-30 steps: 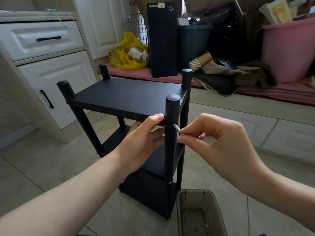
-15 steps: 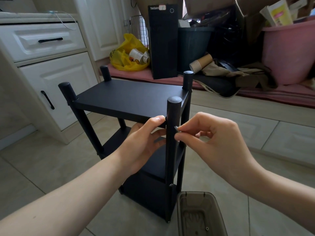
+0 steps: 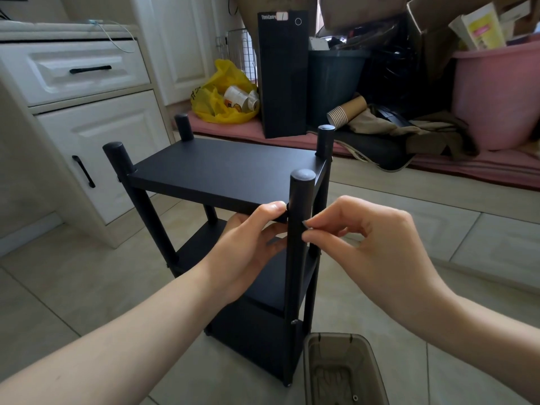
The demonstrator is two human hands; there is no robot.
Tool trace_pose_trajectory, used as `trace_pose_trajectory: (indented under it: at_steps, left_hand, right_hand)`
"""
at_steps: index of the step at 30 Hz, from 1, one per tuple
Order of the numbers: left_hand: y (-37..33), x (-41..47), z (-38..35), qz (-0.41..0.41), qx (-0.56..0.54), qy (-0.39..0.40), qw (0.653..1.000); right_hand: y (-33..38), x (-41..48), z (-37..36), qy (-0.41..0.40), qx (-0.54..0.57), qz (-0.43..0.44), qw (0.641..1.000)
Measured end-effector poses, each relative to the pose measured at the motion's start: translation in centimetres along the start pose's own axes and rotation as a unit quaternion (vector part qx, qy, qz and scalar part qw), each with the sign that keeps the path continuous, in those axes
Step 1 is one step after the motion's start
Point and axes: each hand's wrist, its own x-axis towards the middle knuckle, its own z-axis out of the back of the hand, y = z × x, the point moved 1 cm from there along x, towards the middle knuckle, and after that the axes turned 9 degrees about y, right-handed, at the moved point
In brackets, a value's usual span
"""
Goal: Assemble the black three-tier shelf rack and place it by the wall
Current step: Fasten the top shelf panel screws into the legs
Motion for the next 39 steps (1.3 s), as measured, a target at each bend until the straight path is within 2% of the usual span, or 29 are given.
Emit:
trace_pose_trajectory:
  at_steps: [11,25,33,39]
  left_hand:
    - [-0.2,-0.2,-0.2,-0.006,0.004,-0.008,1.000]
    - [-0.6,-0.1,-0.8,-0.021,-0.014,0.013,1.000]
    - [-0.7,-0.2,-0.7,-0.013,-0.010,0.017,1.000]
    - [-0.8,-0.3,-0.8,-0.014,-0.007,0.029,0.999]
  right_hand:
    - [0.2,-0.4,0.0,-0.001,-0.078,0.053,0.996]
    - [-0.2,0.2,-0.4,-0.006,-0.130,0.061,0.990]
    - [-0.3,0.8,-0.2,-0.010,-0.072,-0.013,0.997]
    - [-1.0,1.6,0.0,-0.006,0.034,-0.080,0.996]
